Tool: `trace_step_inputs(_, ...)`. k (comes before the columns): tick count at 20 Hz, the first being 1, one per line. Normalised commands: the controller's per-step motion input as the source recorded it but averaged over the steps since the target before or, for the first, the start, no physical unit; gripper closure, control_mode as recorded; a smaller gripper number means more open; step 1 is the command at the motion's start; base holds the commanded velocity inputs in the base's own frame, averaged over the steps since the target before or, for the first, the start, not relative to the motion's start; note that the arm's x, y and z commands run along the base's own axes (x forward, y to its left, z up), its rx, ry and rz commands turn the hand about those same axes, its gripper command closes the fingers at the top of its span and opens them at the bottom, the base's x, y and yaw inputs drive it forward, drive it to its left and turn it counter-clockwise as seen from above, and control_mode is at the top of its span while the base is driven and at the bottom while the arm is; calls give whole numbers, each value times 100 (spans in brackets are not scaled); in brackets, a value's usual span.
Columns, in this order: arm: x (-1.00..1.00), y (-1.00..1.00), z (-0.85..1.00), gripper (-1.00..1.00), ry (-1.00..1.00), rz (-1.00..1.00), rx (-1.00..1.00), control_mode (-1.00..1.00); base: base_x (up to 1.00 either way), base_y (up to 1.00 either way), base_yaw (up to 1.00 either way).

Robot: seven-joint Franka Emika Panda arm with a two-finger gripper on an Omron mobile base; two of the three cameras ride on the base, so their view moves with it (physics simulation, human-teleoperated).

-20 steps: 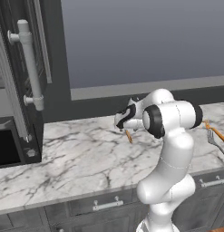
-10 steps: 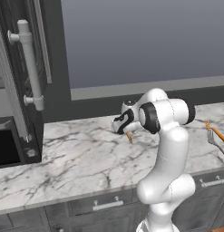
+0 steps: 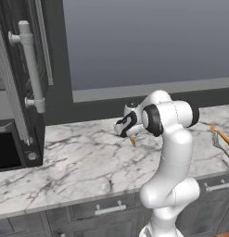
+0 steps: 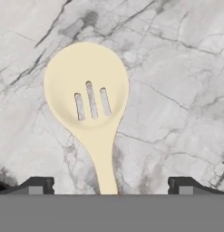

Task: Organize the utensils by type. Pick up the wooden spoons from the counter and place them in the open cabinet. Then pick up the metallic utensils from the counter and place them in the open drawer.

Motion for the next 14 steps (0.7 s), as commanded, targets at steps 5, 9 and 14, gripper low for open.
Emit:
trace_step_inputs(5, -1, -34, -31, 100, 0, 0, 2, -100, 0, 0, 0)
trace_step_inputs(9, -9, -38, 0, 100, 0, 1, 7, -100, 0, 0, 0)
trace_step_inputs(14, -25, -33, 33, 100, 2, 7, 7, -100, 0, 0, 0)
